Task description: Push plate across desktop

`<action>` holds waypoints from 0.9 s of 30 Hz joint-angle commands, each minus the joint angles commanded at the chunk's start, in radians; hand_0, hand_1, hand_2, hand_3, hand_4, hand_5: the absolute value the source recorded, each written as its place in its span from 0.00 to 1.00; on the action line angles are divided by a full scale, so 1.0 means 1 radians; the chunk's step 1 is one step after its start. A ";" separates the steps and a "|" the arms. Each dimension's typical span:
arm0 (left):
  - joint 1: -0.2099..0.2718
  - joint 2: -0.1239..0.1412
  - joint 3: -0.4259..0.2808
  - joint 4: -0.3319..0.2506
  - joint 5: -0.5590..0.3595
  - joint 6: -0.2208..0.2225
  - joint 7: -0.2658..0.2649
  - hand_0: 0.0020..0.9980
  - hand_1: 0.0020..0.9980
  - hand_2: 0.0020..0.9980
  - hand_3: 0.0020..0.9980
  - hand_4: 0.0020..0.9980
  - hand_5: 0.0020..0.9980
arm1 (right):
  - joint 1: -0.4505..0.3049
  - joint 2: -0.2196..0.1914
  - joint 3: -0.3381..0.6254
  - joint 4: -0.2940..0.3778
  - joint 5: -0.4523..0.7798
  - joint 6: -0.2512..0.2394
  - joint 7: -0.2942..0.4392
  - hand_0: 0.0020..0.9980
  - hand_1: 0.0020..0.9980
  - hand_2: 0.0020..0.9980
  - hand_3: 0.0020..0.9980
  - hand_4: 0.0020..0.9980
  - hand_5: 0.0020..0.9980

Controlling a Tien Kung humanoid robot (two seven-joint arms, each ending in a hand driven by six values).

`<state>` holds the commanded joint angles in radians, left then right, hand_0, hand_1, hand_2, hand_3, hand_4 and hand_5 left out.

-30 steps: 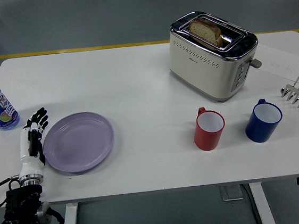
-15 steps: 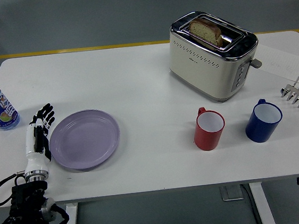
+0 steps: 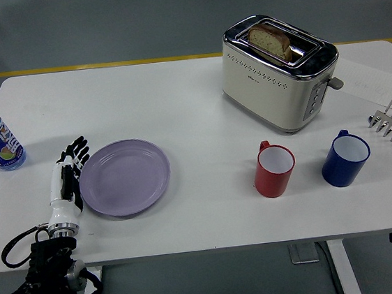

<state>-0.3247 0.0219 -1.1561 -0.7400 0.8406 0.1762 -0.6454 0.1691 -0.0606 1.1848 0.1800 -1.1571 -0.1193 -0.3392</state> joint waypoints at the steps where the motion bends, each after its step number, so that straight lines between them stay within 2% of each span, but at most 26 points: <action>1: -0.001 -0.001 0.002 0.000 -0.003 0.000 0.000 0.85 0.86 0.86 0.80 0.49 1.00 | 0.000 0.000 0.000 0.000 0.000 0.000 0.000 0.53 0.49 0.61 0.55 0.25 0.20; 22: -0.044 -0.022 0.108 0.001 -0.072 0.007 0.000 0.85 0.86 0.86 0.80 0.49 1.00 | -0.005 0.000 -0.008 0.000 0.005 0.003 0.001 0.53 0.49 0.61 0.55 0.25 0.20; 27: -0.061 -0.022 0.138 0.017 -0.103 0.010 0.000 0.84 0.86 0.86 0.80 0.49 1.00 | -0.001 0.001 -0.014 0.000 0.006 0.004 0.000 0.53 0.49 0.61 0.55 0.25 0.20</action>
<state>-0.3853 0.0000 -1.0184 -0.7227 0.7380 0.1863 -0.6454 0.1681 -0.0600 1.1708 0.1800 -1.1509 -0.1150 -0.3388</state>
